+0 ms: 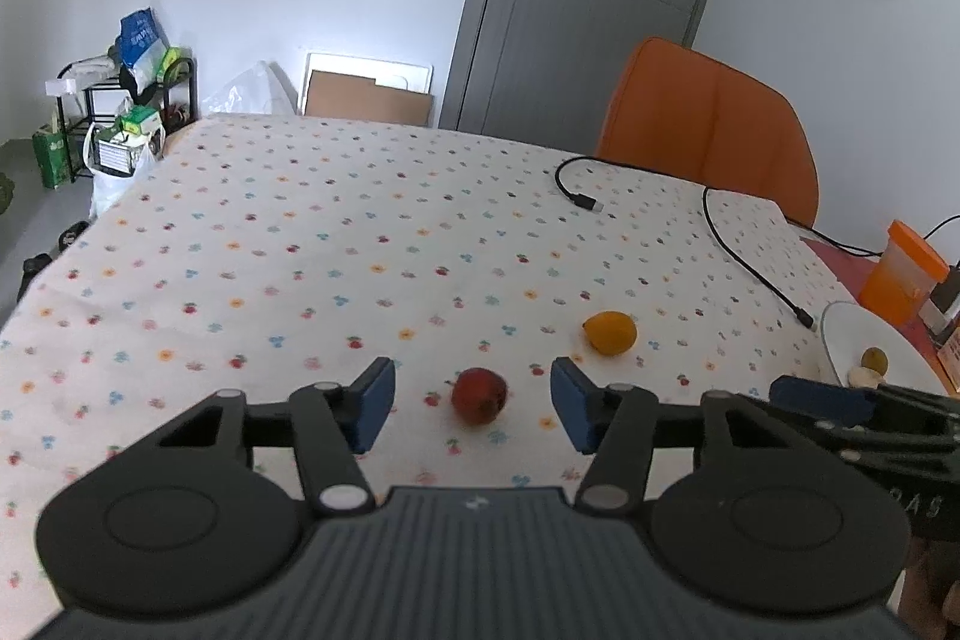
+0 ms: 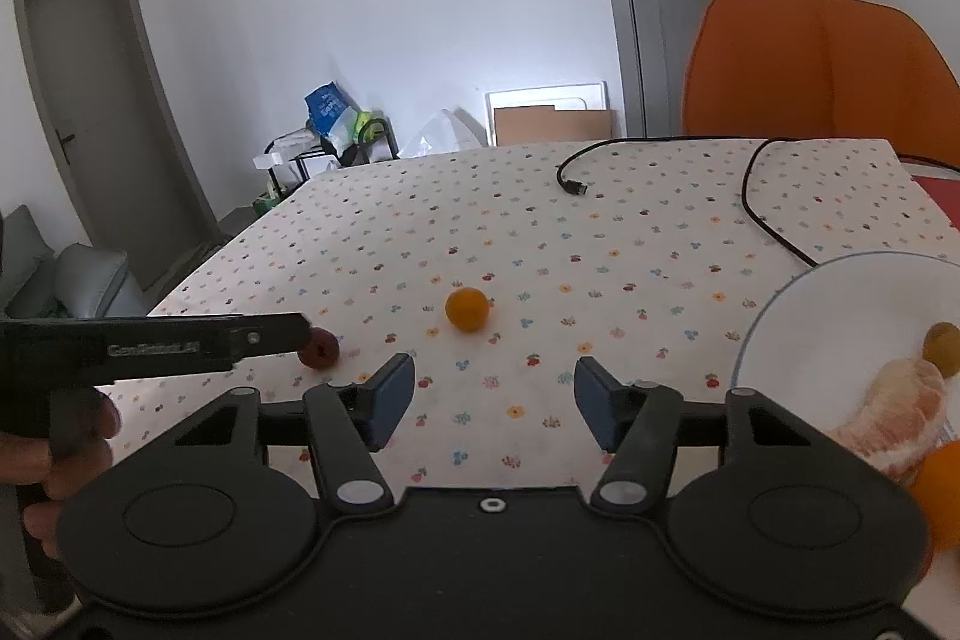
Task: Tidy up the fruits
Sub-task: 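Grasp the red date with the left gripper while the right grasps the small orange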
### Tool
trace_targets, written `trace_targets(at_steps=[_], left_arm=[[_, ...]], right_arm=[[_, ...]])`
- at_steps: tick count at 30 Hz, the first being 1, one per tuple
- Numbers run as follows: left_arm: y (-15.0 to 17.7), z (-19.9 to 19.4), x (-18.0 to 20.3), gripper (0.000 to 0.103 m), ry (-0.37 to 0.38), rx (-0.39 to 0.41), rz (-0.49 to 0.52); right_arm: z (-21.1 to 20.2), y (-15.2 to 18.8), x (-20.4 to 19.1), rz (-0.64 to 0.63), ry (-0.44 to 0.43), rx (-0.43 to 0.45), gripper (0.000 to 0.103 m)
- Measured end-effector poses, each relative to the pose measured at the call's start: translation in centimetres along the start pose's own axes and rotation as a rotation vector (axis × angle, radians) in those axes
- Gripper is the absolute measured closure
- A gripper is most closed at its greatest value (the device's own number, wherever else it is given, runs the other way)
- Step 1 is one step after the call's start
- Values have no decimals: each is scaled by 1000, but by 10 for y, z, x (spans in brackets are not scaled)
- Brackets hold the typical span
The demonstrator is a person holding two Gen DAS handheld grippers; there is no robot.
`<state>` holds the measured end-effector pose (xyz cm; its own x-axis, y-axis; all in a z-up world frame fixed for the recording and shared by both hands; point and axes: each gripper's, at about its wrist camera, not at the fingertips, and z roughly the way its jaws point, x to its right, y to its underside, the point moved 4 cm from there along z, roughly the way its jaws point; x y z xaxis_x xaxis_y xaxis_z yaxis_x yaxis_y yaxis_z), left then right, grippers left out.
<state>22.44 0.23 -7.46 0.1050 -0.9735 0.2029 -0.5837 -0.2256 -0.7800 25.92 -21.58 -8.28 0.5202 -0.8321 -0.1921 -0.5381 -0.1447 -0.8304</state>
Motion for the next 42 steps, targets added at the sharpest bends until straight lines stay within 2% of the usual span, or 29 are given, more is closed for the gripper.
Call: trace_targets(at_steps=[3, 6, 8, 9, 17, 22, 38, 40, 42], left_arm=[[2, 9, 6, 52, -5, -14, 5], [6, 18, 10, 62, -5, -38, 7], [8, 21, 12, 77, -14, -48, 11], [9, 21, 12, 82, -26, -40, 14], [5, 16, -2, 82, -39, -19, -17], [3, 11, -18, 82, -67, -12, -37], [4, -5, -54, 82, -123, 16, -101], [5, -7, -56, 82, -124, 19, -104], [5, -9, -57, 82, -121, 23, -107]], right_arm=[[6, 0, -1, -8, 3, -14, 45], [10, 0, 0, -20, 12, -21, 45], [13, 0, 1, -22, 13, -22, 45], [14, -1, 1, -21, 13, -24, 45], [28, -5, -6, -45, 9, -37, 49], [42, -9, -13, -54, 8, -55, 55], [73, -22, -23, -98, 48, -64, 56], [76, -24, -24, -110, 44, -70, 74], [77, -24, -24, -110, 36, -81, 82]])
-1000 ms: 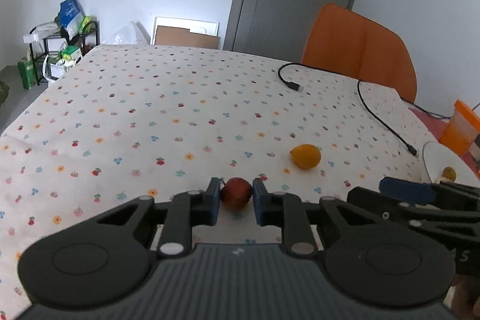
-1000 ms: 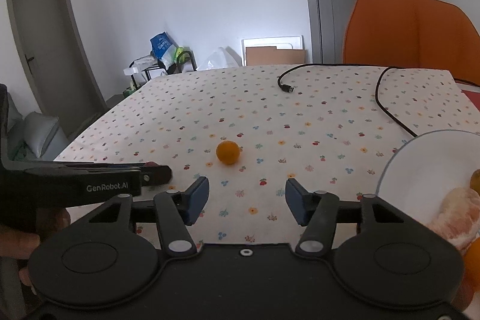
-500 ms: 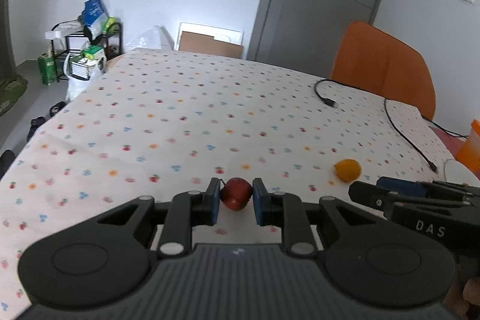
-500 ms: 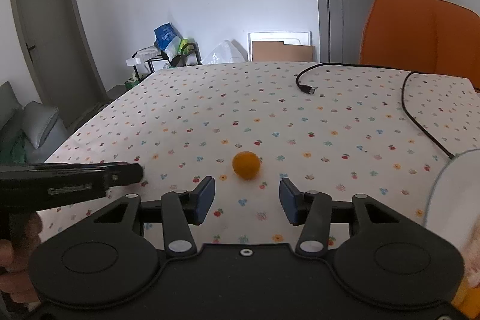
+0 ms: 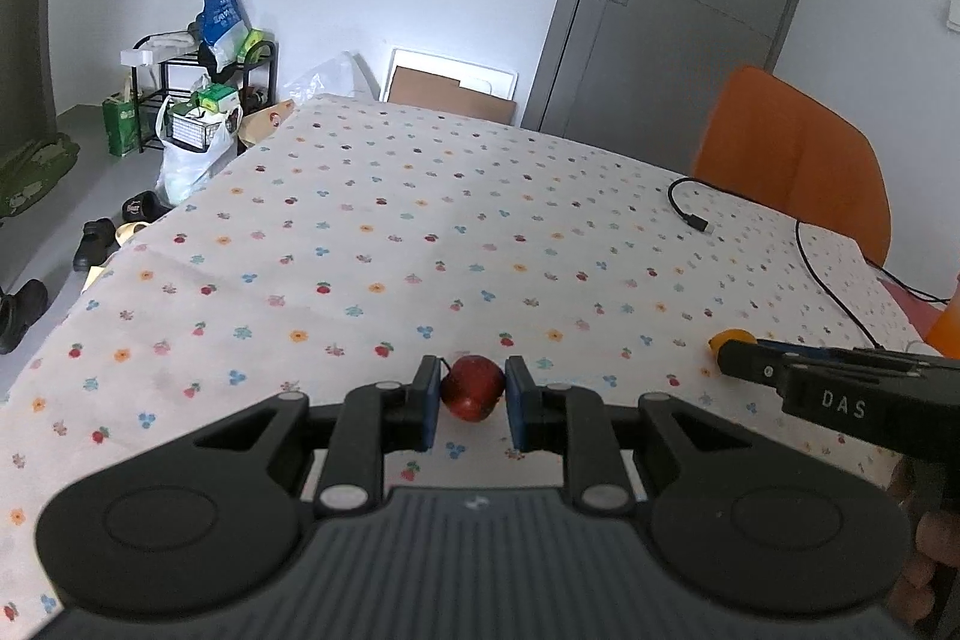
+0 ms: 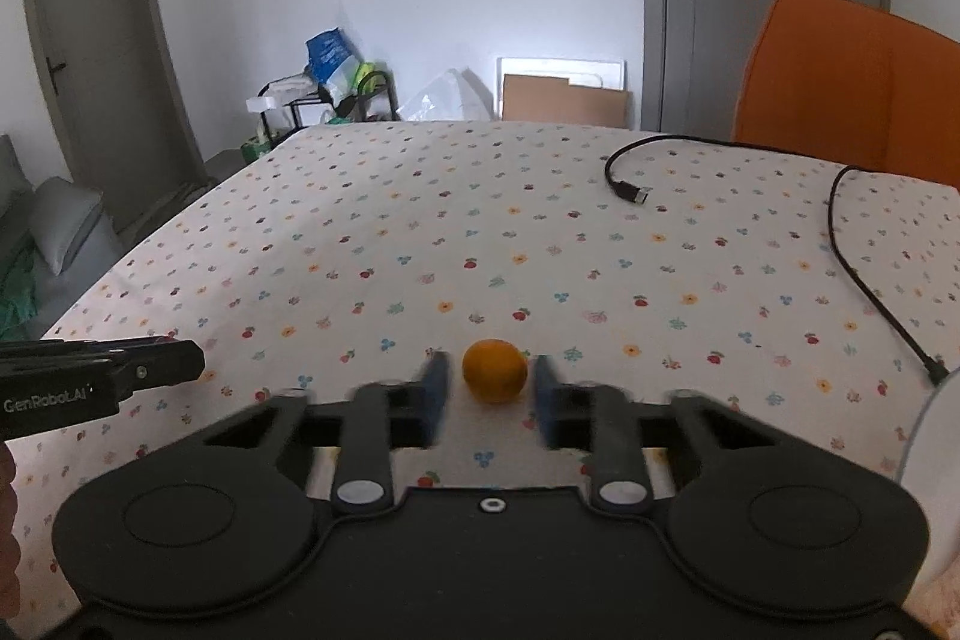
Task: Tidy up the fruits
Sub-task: 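Grasp the red date with the left gripper while the right grasps the small orange, then carry the red date and small orange to the white plate and release both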
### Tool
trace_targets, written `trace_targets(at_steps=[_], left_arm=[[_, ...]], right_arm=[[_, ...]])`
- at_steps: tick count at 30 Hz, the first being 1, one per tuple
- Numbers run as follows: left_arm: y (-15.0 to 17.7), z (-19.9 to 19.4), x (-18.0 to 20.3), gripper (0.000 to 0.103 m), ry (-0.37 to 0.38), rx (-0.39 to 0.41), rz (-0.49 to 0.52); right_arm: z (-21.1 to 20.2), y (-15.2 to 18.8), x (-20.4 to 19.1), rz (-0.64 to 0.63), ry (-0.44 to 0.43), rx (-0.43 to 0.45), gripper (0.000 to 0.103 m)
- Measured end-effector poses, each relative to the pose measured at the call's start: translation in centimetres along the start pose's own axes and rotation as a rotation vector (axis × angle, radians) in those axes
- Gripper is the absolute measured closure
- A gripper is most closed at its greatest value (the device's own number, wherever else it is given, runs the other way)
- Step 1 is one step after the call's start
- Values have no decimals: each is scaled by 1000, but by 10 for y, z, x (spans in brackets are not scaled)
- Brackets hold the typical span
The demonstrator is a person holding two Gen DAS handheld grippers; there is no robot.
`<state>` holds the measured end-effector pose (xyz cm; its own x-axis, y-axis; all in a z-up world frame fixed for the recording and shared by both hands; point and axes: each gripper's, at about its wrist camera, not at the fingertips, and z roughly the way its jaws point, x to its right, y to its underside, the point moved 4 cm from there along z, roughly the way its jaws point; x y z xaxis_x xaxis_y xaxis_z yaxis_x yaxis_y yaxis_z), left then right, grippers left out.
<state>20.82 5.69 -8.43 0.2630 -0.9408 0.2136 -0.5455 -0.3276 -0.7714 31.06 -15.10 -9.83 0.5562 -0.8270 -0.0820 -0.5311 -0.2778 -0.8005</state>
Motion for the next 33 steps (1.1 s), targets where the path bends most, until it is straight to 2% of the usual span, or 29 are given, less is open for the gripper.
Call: trace_targets(at_steps=[11, 33], left_arm=[[4, -17, 8, 82, 33, 21, 2], [15, -64, 49, 82, 106, 81, 61]], right_arm=[[-30, 9, -3, 6, 0, 23, 82], [-109, 37, 10, 61, 25, 92, 82]])
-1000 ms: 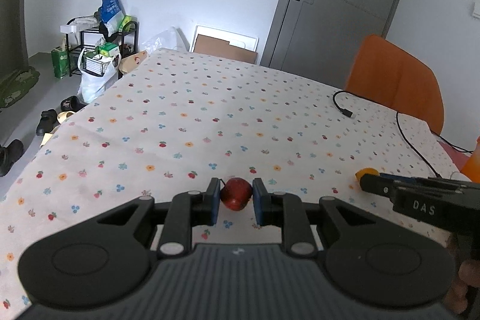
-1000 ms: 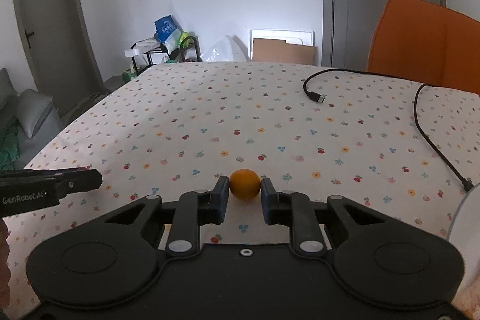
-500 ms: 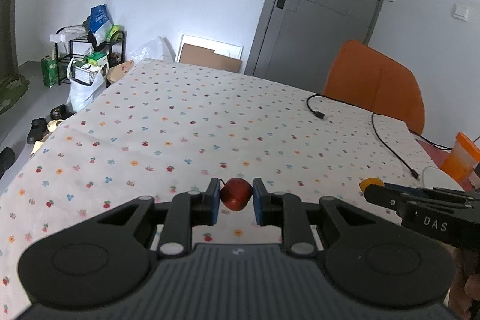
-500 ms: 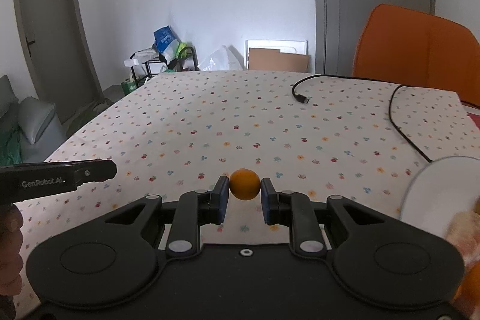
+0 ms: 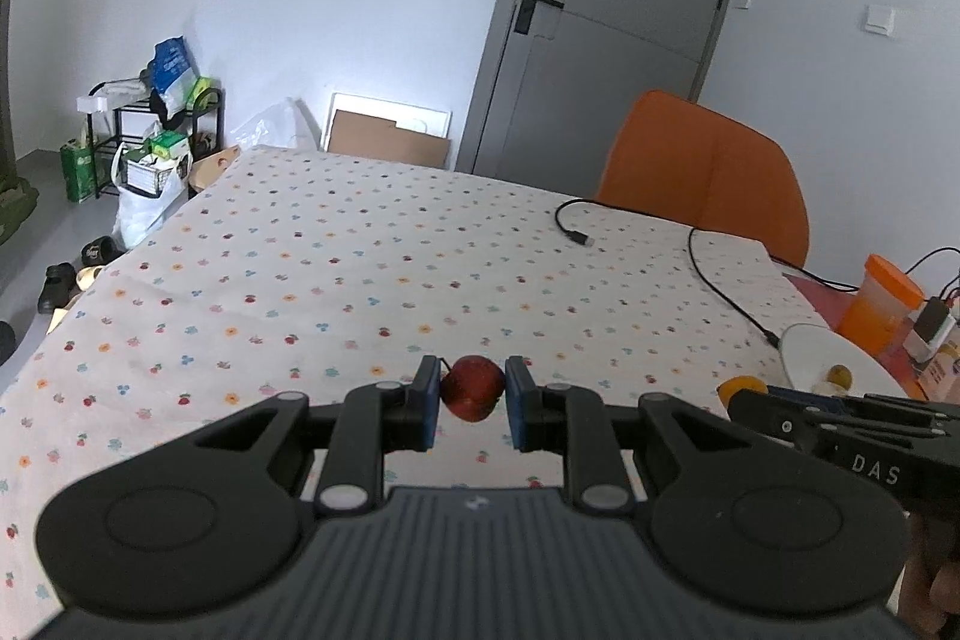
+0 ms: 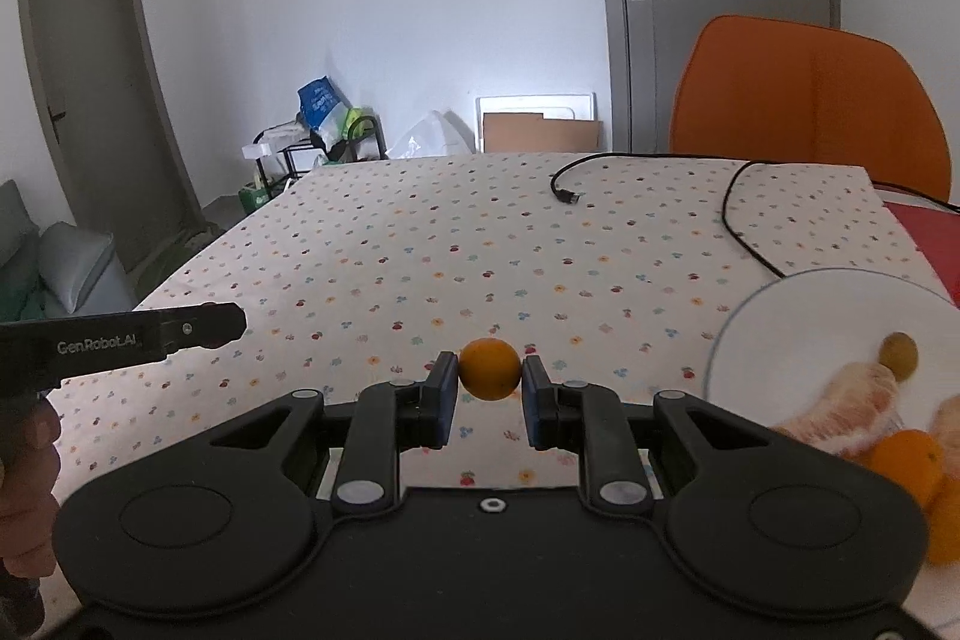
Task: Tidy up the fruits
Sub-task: 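Carry the red date and small orange to the white plate and release both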
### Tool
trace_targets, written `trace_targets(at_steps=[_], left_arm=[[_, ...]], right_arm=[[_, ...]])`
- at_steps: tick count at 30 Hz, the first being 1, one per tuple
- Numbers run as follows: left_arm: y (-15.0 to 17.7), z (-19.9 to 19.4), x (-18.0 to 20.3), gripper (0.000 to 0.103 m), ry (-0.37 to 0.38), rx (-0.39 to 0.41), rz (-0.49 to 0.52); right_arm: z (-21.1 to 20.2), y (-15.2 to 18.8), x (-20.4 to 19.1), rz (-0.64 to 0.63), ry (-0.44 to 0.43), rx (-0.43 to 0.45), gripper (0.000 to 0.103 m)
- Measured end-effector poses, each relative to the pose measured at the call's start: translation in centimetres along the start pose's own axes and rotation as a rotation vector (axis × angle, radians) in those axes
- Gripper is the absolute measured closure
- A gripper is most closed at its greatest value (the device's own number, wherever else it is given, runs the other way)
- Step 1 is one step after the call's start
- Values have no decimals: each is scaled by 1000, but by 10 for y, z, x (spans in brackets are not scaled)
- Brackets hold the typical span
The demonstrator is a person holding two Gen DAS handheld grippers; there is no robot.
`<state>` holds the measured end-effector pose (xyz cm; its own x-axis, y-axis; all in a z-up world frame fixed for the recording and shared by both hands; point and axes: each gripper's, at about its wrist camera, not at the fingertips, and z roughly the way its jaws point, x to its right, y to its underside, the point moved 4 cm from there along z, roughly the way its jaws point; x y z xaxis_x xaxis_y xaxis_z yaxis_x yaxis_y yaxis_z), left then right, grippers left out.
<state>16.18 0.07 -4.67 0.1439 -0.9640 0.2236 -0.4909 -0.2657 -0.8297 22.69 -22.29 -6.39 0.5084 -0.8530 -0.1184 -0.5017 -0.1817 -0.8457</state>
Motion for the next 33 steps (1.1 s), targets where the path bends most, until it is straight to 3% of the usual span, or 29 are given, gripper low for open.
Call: trace_targets(at_steps=[17, 33], left_arm=[[6, -6, 44, 82, 70, 1, 61], [8, 2, 101, 82, 155, -13, 142]], right_arm=[[-45, 8, 27, 35, 50, 53, 82], [-84, 15, 83, 120, 141, 116, 82]])
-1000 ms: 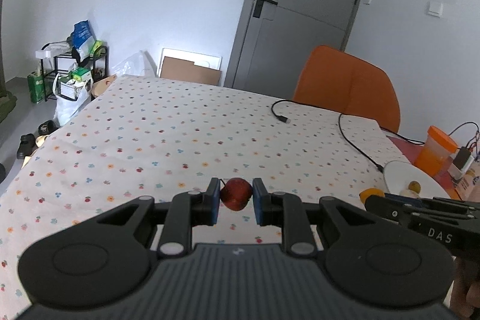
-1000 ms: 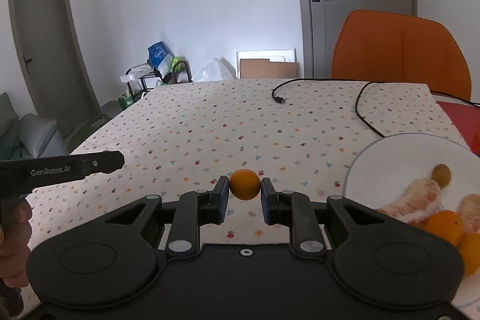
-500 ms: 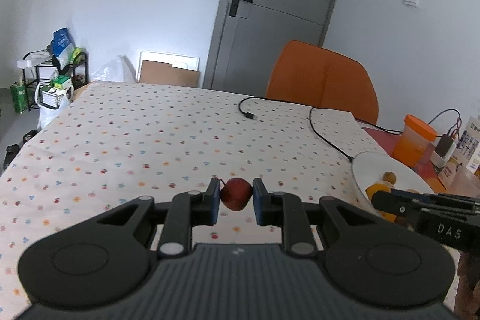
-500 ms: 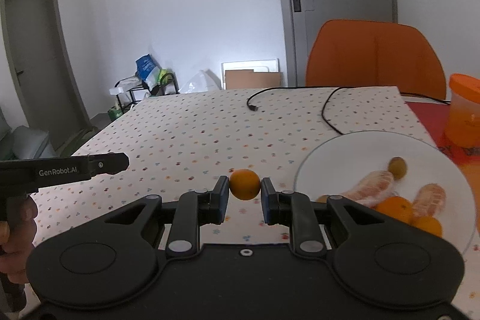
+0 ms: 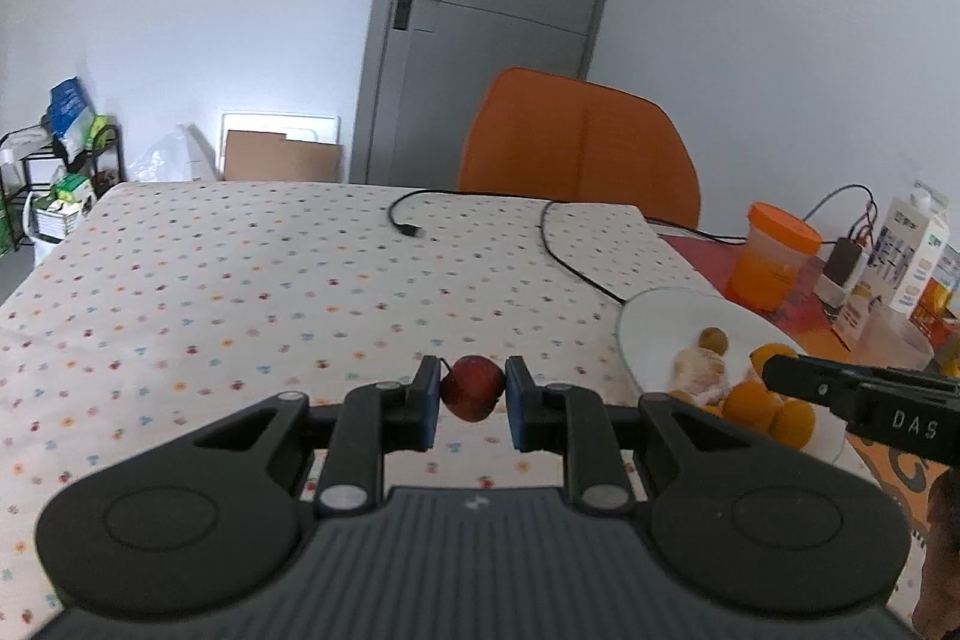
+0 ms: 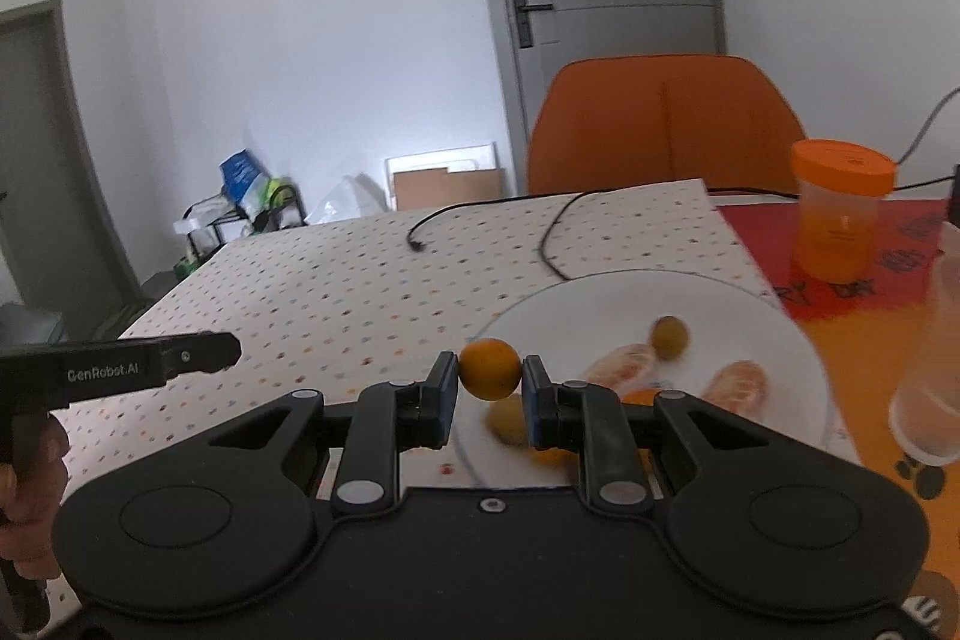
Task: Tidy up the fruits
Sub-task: 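Carry the red date and small orange to the white plate and release both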
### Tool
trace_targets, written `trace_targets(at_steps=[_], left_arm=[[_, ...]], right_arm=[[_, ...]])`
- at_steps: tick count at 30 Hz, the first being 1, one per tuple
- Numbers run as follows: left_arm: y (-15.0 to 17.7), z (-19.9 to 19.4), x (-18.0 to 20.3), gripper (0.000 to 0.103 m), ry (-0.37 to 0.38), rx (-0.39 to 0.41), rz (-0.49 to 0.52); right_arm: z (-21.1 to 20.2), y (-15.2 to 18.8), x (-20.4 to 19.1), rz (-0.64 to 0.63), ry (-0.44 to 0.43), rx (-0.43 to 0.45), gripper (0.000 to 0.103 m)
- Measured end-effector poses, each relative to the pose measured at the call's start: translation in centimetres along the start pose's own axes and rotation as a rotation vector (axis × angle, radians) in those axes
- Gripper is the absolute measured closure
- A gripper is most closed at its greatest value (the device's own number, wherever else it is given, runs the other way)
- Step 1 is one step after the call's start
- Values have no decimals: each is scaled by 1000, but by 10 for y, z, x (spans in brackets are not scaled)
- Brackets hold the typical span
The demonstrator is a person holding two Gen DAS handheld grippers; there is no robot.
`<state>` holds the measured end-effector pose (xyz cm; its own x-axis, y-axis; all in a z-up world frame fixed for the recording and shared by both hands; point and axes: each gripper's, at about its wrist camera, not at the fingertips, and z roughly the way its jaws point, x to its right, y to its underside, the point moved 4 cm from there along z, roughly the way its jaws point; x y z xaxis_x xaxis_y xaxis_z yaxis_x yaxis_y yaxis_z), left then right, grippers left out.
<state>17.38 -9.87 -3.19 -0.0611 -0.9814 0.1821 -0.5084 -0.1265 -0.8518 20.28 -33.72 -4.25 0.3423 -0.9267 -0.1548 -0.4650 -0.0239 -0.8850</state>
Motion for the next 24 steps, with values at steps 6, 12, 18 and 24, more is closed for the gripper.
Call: trace_targets(at_steps=[6, 12, 18, 24], left_arm=[[0, 8, 21, 82, 26, -6, 35], [0, 20, 40, 82, 44, -17, 63], [1, 37, 56, 82, 64, -35, 89], [-2, 51, 65, 82, 77, -47, 105]], right_arm=[[-8, 3, 24, 35, 38, 17, 82], [-9, 8, 49, 70, 68, 22, 82], [-4, 12, 70, 96, 93, 18, 82], [3, 13, 83, 111, 103, 16, 82]])
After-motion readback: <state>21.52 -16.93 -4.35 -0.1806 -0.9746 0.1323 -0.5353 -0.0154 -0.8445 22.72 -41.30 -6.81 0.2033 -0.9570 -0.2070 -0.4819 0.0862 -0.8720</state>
